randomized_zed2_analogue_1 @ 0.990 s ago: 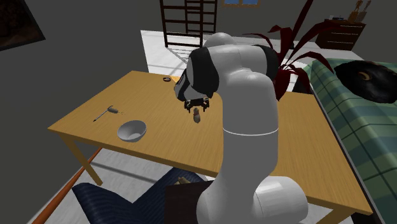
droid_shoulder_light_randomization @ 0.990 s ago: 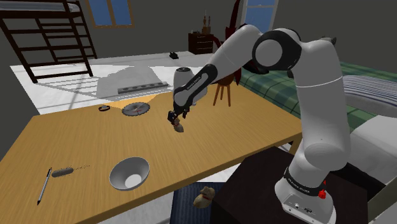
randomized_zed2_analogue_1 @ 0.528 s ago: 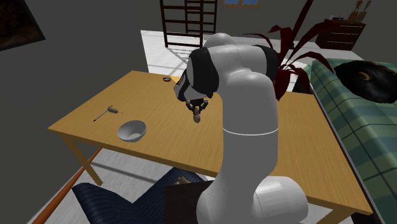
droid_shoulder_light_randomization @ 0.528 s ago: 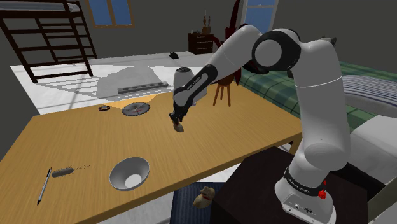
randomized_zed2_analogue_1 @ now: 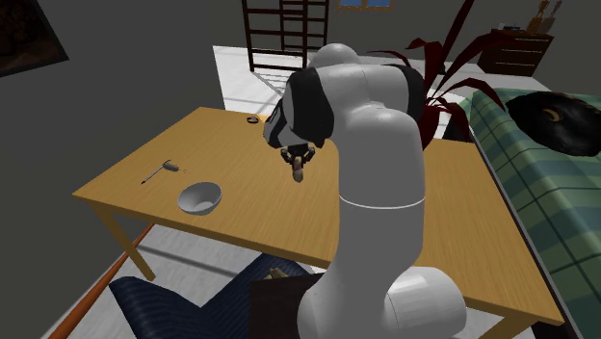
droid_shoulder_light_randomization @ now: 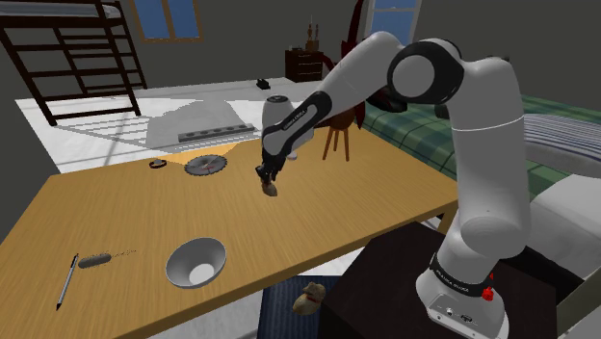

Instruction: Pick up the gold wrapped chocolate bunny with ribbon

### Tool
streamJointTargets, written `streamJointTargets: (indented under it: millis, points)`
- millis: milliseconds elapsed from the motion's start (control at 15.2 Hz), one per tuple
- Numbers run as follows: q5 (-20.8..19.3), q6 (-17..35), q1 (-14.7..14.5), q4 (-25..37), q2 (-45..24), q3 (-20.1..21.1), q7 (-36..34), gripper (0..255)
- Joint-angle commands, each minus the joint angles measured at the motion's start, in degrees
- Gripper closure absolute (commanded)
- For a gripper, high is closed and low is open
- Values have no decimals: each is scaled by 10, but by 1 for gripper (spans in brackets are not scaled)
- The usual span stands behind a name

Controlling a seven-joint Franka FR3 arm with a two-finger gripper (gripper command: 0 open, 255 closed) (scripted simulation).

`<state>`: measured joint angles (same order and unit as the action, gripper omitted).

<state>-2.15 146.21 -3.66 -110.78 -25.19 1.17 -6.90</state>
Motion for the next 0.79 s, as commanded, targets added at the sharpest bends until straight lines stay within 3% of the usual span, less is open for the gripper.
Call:
streamJointTargets:
  millis: [0,726]
  points:
    - [1,-13,1,4,8,0,2,255]
    - [4,-70,2,19,51,2,4,255]
